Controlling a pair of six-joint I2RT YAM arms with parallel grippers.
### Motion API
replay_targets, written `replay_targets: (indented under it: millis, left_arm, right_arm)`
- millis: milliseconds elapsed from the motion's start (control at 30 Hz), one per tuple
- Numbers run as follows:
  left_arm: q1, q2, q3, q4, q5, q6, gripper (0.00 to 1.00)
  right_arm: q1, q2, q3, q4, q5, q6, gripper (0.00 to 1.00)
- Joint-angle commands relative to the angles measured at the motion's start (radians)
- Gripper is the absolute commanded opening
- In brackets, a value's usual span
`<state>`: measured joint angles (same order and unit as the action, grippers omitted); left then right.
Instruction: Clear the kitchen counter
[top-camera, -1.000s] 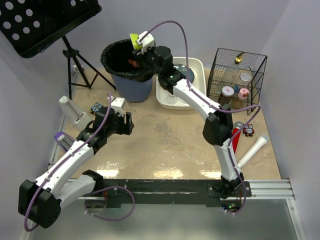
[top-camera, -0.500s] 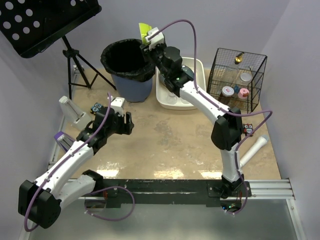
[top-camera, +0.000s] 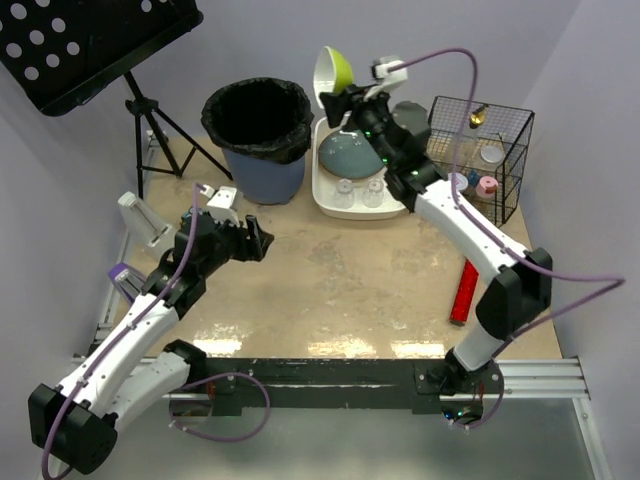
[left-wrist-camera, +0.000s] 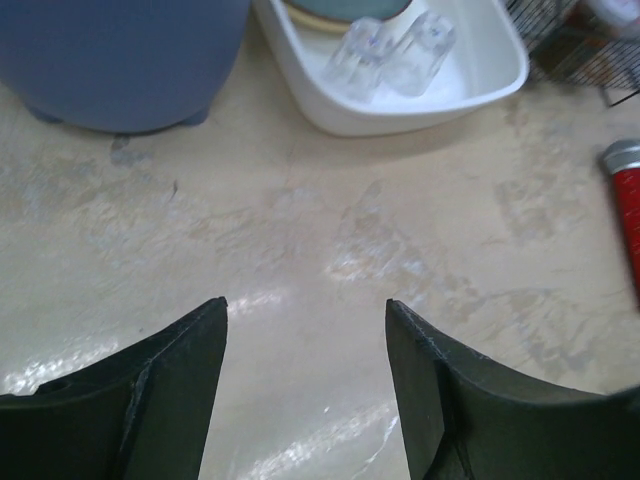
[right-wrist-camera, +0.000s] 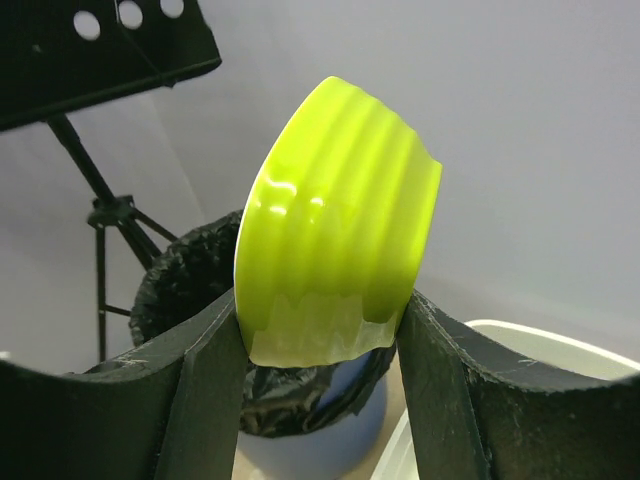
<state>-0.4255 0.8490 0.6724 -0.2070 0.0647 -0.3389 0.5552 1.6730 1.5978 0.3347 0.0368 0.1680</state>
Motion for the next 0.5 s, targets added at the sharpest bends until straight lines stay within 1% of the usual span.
replay_targets:
  millis: [0,33,67,200,233,333,367,400,467]
  left_arm:
    - [0.004,-0.013,0.026,0.184,0.090,-0.115,0.69]
    - [0.004,-0.010,0.033,0.190,0.096,-0.121,0.69]
    - [0.004,-0.001,0.042,0.242,0.098,-0.126,0.69]
    - [0.004,0.056,0.093,0.294,0.130,-0.133,0.70]
    - [0.004,0.076,0.104,0.308,0.145,-0.138,0.71]
    - [0.004,0.107,0.116,0.363,0.176,-0.164,0.81]
    - [0.004,0.116,0.124,0.371,0.181,-0.166,0.83]
    - [0.004,0.120,0.128,0.374,0.176,-0.166,0.84]
    - [0.004,0.116,0.131,0.376,0.158,-0.158,0.86]
  right_arm:
    - [-0.083,-0.149,-0.117,0.001,-0.197,0.218,0.00]
    - [-0.093,-0.172,-0.157,-0.017,-0.239,0.238,0.00]
    - [-0.103,-0.192,-0.182,-0.035,-0.286,0.248,0.00]
    - [-0.110,-0.242,-0.246,-0.135,-0.452,0.255,0.00]
    - [-0.112,-0.252,-0.269,-0.152,-0.495,0.263,0.00]
    - [-0.118,-0.277,-0.334,-0.175,-0.636,0.292,0.00]
    - [-0.118,-0.285,-0.357,-0.180,-0.673,0.300,0.00]
    - [-0.120,-0.294,-0.377,-0.189,-0.705,0.301,0.00]
    - [-0.120,-0.308,-0.407,-0.226,-0.722,0.300,0.00]
